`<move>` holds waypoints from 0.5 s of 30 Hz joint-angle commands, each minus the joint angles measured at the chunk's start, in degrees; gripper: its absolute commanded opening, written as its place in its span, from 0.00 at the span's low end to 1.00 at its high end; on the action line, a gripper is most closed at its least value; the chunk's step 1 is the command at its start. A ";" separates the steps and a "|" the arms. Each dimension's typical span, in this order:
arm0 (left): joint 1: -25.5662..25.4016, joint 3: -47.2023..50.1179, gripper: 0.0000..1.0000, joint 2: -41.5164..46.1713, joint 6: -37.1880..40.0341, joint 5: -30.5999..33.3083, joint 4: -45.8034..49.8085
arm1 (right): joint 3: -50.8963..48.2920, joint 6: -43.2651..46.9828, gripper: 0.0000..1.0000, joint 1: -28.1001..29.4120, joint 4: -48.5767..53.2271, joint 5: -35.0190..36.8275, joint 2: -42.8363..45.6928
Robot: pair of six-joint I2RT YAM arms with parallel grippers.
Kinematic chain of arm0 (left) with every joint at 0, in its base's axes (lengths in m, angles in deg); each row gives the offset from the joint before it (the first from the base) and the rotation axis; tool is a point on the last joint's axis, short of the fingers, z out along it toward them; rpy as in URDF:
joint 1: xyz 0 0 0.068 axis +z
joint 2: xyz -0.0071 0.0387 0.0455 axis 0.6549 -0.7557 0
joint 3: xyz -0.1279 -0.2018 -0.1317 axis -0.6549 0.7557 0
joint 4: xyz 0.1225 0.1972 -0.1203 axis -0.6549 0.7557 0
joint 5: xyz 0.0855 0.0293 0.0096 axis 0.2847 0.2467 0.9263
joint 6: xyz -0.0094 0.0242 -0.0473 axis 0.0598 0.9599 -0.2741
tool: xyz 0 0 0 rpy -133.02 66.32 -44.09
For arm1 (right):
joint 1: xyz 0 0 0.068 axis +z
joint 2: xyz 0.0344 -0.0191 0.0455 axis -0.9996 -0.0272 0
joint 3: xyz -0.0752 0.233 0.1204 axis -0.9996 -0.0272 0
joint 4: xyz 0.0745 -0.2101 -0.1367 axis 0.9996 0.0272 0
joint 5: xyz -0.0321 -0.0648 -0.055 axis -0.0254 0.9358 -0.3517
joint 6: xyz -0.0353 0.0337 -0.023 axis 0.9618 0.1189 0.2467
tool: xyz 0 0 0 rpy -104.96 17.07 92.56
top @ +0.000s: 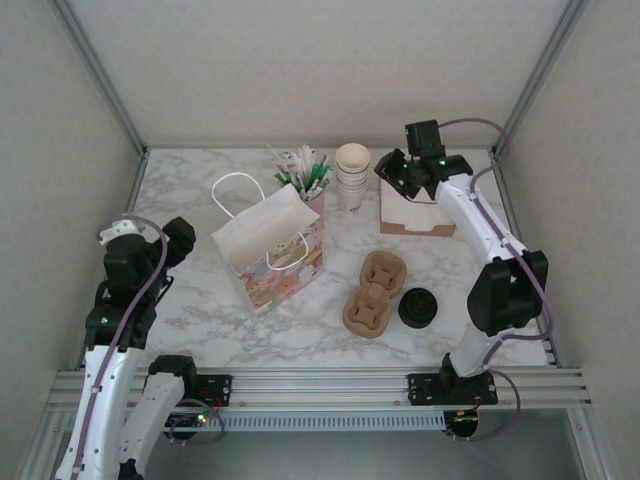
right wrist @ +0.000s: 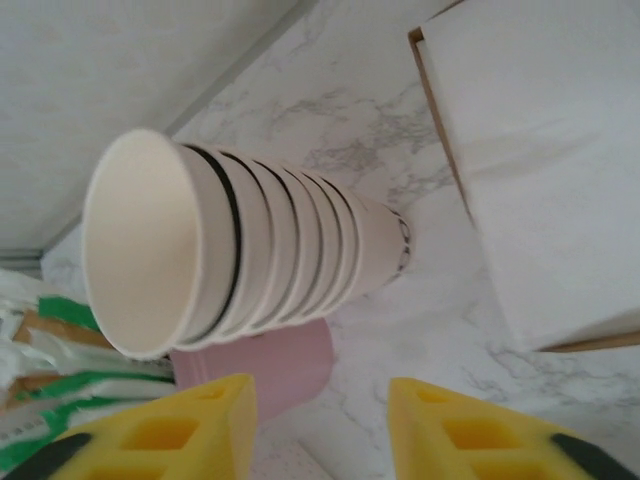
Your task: Pack the takeout coffee
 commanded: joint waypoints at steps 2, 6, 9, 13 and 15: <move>0.27 -0.37 0.90 -0.48 -1.11 0.50 0.68 | 3.56 -2.98 0.37 0.75 -3.08 1.86 -2.37; 0.19 -0.37 0.90 -0.88 -1.27 0.41 0.59 | 6.27 -3.08 0.37 1.70 -3.67 1.81 -4.79; 0.21 -0.38 0.90 -0.99 -1.37 0.54 0.59 | 8.98 -3.09 0.36 2.46 -2.72 1.89 -7.18; 0.25 -0.37 0.91 -1.16 -1.46 0.45 0.59 | 11.93 -3.05 0.36 2.81 -1.97 1.68 -10.15; 0.19 -0.28 0.91 -1.20 -1.41 0.48 0.59 | 13.12 -2.98 0.33 2.93 -1.43 1.73 -11.17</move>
